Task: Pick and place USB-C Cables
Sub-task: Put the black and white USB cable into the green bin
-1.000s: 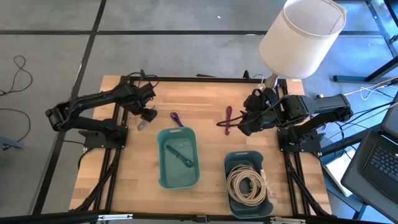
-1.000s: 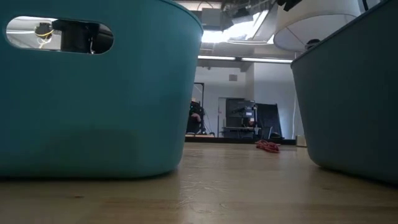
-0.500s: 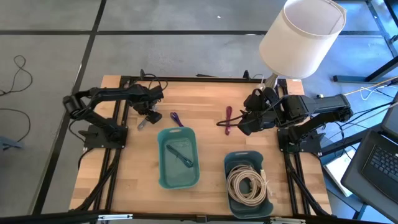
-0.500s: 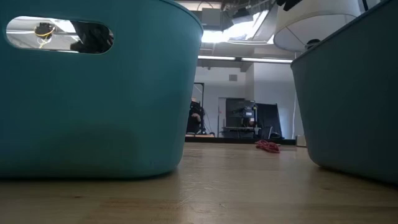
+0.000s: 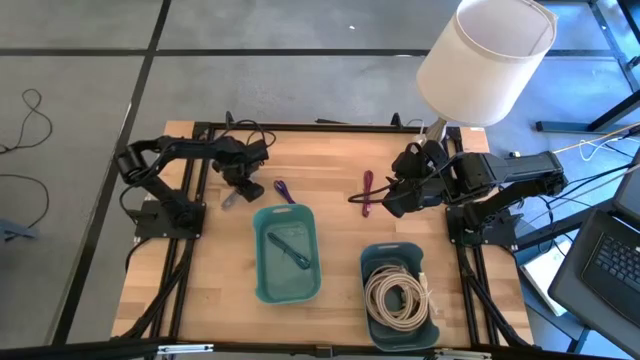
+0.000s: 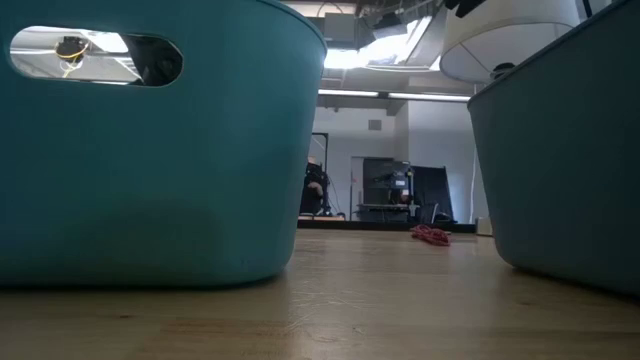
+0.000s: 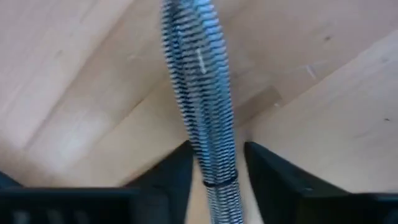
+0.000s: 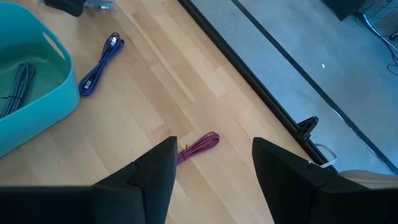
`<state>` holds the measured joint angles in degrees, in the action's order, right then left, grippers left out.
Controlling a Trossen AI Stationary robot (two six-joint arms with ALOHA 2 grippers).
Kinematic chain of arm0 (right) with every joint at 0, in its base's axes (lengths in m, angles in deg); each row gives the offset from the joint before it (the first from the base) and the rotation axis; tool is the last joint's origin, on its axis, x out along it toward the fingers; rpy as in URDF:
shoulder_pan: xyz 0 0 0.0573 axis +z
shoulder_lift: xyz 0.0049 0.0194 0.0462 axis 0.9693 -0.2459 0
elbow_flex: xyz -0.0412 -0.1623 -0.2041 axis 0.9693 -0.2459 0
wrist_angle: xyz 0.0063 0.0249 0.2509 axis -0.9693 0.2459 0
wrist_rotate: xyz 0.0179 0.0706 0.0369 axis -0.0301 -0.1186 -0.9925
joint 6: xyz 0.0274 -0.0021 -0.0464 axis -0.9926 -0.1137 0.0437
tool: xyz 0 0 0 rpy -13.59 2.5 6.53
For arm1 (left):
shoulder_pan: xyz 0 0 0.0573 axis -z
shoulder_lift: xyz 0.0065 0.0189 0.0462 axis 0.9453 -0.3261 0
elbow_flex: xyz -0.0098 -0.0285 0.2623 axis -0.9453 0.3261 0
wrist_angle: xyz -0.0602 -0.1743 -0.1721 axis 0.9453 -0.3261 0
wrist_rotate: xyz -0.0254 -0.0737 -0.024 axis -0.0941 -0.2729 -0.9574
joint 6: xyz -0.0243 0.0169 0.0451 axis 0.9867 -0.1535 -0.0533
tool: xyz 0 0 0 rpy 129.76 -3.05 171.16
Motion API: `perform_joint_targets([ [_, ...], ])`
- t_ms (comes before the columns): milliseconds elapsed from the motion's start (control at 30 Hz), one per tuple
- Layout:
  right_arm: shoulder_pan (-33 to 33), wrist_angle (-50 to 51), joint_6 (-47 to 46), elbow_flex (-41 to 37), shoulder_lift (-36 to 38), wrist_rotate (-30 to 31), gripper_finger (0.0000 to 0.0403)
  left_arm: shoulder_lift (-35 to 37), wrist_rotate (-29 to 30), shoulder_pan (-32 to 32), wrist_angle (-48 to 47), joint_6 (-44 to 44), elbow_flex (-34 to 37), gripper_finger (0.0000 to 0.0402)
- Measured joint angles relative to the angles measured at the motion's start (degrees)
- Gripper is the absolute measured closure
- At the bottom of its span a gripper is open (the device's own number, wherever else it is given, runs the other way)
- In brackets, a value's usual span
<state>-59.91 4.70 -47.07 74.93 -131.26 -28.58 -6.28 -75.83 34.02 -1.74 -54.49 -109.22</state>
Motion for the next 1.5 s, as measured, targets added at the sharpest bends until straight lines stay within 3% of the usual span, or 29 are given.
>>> perform_joint_targets([
  [133, 0.0, 0.1, 0.0, 0.0, 0.0, 0.3, 0.0192, 1.9, -0.2, 0.1, -0.4, 0.2, 0.1, 0.037],
  [167, 0.0, 0.1, 0.1, 0.0, 0.0, 0.3, 0.0192, 2.6, 1.0, 0.0, -1.0, -0.2, 0.3, 0.0379],
  [333, 0.0, 0.7, 0.2, 0.0, 0.0, 0.4, 0.0192, 7.5, 2.9, -0.2, -6.8, -1.0, -1.6, 0.0379],
  [500, 0.0, 1.1, 0.7, 0.0, 0.0, 0.5, 0.0192, 14.0, 3.0, -0.4, -20.2, -2.4, -8.1, 0.0379],
  [600, 0.0, 1.1, 1.5, 0.0, 0.0, 1.4, 0.0192, 18.6, -1.0, -0.1, -24.0, -2.2, -12.7, 0.0379],
  [767, 0.0, 1.1, 1.6, 0.0, 0.0, 3.3, 0.0192, 25.0, -13.3, 1.6, -23.0, -2.5, -20.3, 0.0379],
  [933, -0.4, 1.1, 1.9, 0.0, 0.0, 4.5, 0.0192, 27.3, -24.4, 6.9, -16.6, -3.7, -27.3, 0.0379],
  [1100, -2.1, 1.1, 1.7, 0.0, 0.0, 4.5, 0.0192, 26.8, -28.7, 16.7, -5.4, -11.0, -31.1, 0.0379],
  [1233, -3.0, 1.1, 1.7, 0.0, 0.0, 4.5, 0.0192, 25.5, -28.1, 24.2, -2.9, -22.8, -31.3, 0.0379],
  [1500, -3.1, 1.1, 1.7, 0.0, 0.0, 4.5, 0.0192, 20.1, -11.1, 33.4, -12.4, -40.6, -31.3, 0.0379],
])
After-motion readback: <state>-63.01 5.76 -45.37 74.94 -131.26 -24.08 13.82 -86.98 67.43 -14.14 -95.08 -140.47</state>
